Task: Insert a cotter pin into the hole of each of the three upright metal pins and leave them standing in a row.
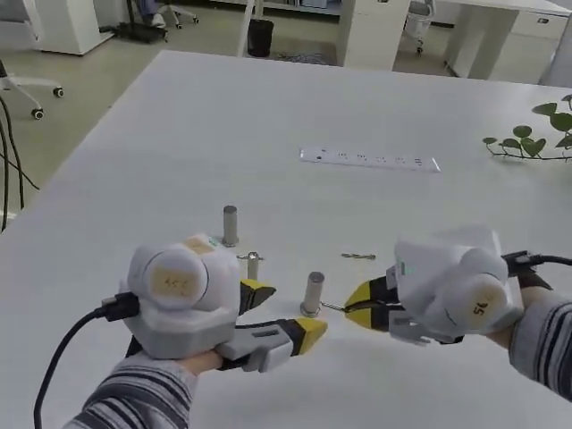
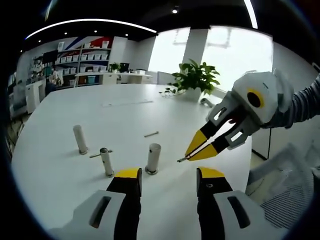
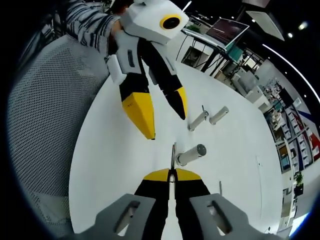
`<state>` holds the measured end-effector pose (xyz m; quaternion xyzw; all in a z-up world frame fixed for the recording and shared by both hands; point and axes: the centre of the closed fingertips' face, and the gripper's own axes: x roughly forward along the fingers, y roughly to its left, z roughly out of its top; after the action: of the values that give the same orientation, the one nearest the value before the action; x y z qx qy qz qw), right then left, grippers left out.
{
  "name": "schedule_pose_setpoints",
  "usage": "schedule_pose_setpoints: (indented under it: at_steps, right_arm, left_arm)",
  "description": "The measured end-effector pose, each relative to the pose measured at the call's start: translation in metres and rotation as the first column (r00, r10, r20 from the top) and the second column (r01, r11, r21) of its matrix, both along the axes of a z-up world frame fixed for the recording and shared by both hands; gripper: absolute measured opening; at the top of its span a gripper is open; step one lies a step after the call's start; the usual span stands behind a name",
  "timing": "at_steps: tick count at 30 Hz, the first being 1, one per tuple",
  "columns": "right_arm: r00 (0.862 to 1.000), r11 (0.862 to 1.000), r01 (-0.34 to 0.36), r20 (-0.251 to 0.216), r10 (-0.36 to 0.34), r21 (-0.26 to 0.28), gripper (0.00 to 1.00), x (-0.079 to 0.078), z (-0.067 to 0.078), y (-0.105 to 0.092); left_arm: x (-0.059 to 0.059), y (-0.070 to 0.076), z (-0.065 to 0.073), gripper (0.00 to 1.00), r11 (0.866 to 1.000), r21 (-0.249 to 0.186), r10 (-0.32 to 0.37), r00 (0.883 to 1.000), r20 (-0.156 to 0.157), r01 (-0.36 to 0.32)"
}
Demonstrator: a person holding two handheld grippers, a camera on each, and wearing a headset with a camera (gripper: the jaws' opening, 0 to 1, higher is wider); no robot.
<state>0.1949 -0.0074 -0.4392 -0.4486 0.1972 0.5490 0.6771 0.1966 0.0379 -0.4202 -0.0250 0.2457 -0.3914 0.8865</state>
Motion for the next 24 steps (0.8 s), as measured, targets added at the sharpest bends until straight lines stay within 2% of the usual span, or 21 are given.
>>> schedule_pose_setpoints:
  at_steps: [4,9,12,18,24]
  right_arm:
    - [1.0,1.0,-0.017,0.007,0.017,0.004,0.0,-0.008,-0.001,0.005]
    - [0.999,0.999,-0.029,0.013,0.029,0.014,0.0,-0.015,-0.001,0.01]
    - [0.999,0.999,-0.03,0.02,0.029,0.026,0.0,-0.017,0.001,0.013]
    - [0.999,0.999,-0.037,0.029,0.036,0.039,0.0,-0.02,0.005,0.017]
    - [0.999,0.998,-0.039,0.033,0.038,0.041,0.0,-0.019,0.007,0.018]
  left_arm:
    - [-0.004,-0.003,-0.002,0.28,0.999,-0.048,-0.012,0.999,-0.043,0.01]
    - [-0.006,-0.005,-0.004,0.24,0.997,-0.072,-0.014,0.997,-0.077,0.008]
    - [-0.009,-0.009,-0.005,0.18,0.995,-0.101,-0.026,0.994,-0.107,0.016]
    - [-0.012,-0.013,-0.004,0.07,0.99,-0.139,-0.04,0.992,-0.123,0.023]
    - [-0.014,-0.016,-0.001,0.01,0.984,-0.179,-0.046,0.989,-0.137,0.021]
